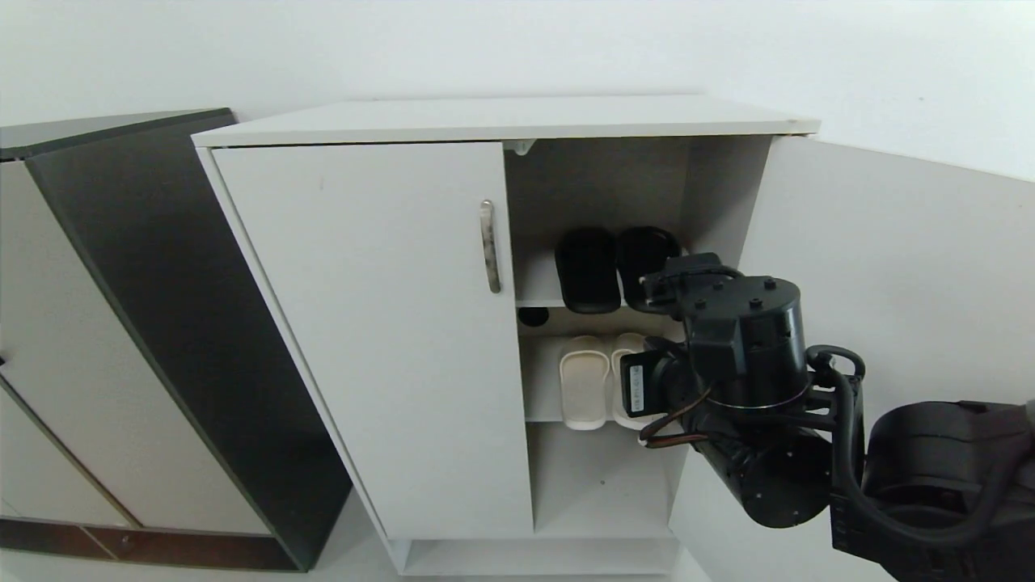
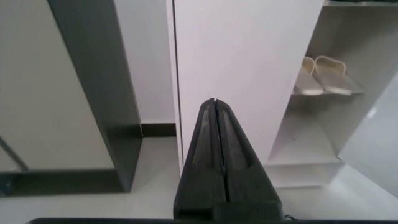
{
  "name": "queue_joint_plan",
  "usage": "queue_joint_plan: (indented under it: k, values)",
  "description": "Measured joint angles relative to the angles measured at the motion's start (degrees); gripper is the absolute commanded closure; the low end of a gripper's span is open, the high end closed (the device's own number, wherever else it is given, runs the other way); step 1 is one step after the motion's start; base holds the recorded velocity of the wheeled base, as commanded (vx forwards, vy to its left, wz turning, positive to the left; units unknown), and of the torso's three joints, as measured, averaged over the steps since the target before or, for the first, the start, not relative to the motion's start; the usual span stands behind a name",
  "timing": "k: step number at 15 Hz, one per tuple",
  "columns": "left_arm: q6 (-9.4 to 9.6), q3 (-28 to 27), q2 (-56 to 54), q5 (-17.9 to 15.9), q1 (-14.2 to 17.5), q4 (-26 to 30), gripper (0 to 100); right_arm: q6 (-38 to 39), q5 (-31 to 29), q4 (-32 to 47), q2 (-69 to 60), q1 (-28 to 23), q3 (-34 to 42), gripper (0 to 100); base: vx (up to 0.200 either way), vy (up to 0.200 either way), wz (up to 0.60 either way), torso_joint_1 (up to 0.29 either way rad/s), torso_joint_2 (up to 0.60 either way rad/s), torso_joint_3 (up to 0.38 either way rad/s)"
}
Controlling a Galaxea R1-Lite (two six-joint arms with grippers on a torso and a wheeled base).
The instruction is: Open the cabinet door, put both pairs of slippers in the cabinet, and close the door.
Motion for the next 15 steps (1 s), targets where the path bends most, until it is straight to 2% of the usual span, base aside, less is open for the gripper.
queue_joint_plan:
  k: [8,15]
  values:
    - [-0.02,0.0,0.0,0.0,0.0,0.0,100,-0.1,0.1,-1.2,0.0,-1.2,0.6,100,-0.2,0.0,0.0,0.002,0.0,0.002]
    - [-0.02,0.0,0.0,0.0,-0.1,0.0,100,-0.9,0.1,-1.3,0.1,-1.8,1.7,100,0.0,0.0,0.0,0.0,0.0,0.0]
